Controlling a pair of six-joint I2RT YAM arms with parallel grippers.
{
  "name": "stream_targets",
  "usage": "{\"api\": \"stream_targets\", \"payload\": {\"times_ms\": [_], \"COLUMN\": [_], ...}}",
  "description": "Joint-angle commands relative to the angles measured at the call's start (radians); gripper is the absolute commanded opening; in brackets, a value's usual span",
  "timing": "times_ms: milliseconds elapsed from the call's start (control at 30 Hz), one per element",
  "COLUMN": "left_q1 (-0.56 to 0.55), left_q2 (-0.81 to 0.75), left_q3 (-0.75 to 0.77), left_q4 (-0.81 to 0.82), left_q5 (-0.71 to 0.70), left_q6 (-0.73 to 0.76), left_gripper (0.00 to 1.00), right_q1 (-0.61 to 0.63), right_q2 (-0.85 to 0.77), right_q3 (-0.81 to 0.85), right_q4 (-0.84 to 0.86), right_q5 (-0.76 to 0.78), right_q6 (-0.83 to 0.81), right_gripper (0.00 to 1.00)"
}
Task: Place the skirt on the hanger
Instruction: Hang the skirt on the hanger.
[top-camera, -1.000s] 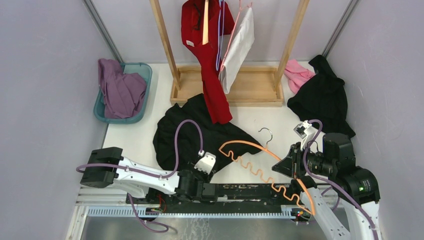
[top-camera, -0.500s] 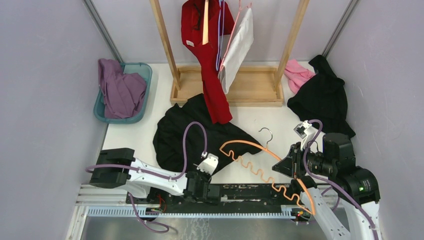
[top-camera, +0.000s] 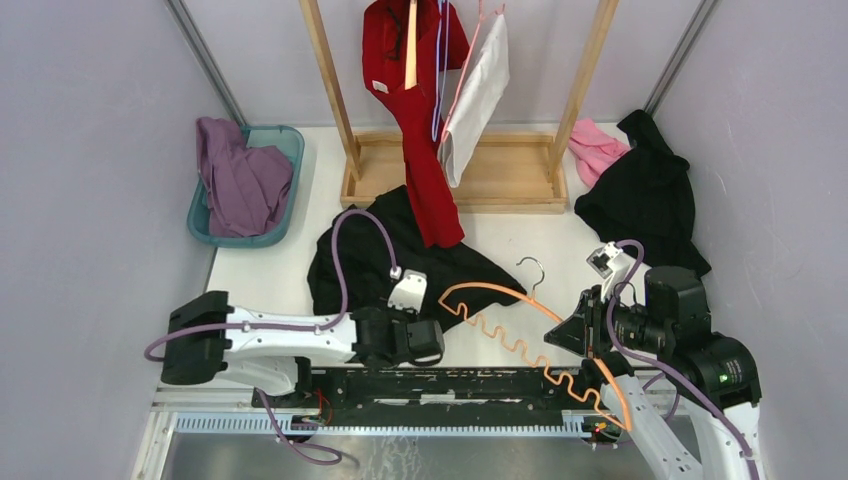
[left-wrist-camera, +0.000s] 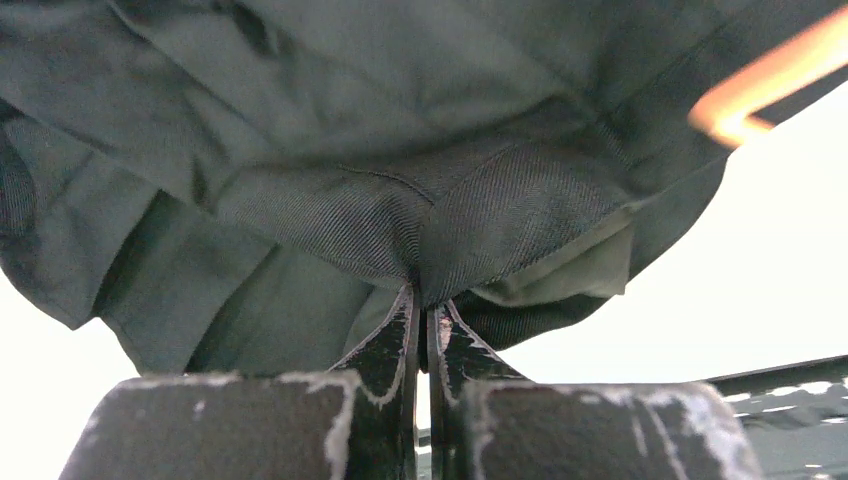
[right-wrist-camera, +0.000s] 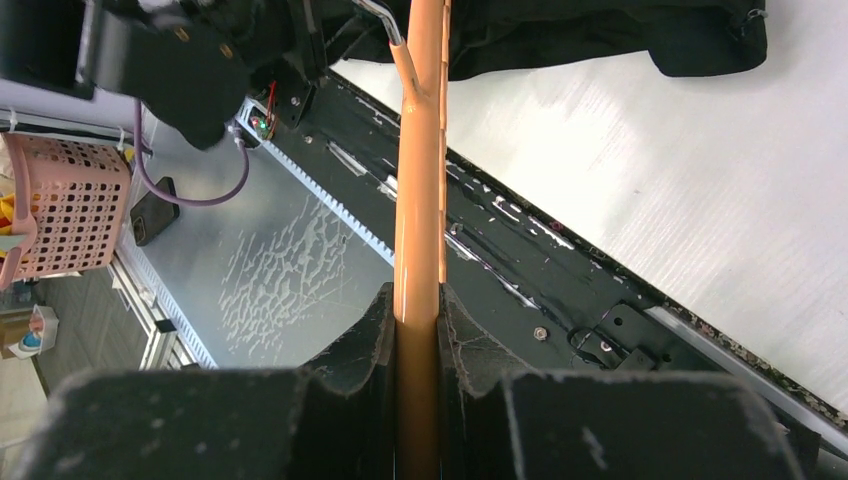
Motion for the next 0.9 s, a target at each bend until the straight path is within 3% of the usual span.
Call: {"api": "stream_targets", "payload": {"times_ms": [0, 467, 867], "left_q1": [0.070, 0.150, 0.159], "left_q2": [-0.071, -0.032, -0.046], "left_q3": [0.093, 0.199, 0.266], "left_q4": [0.047, 0.094, 0.079], "left_q5": [0.009, 0.082, 0.110], "left_q6": [0.155, 0.297, 0.340], "left_gripper": [0.03, 0.03, 0.03], "right_q1": [0.015, 0.037, 0.037], "right_q2": [-0.015, -0.019, 0.034], "right_q3": [0.015, -0.013, -0.074], "right_q4": [0.041, 0.087, 0.187], "right_q5": [-0.044, -0.118, -0.046], "right_q6": [-0.011, 0.000, -0.015], "right_gripper": [0.02, 0.02, 0.01]}}
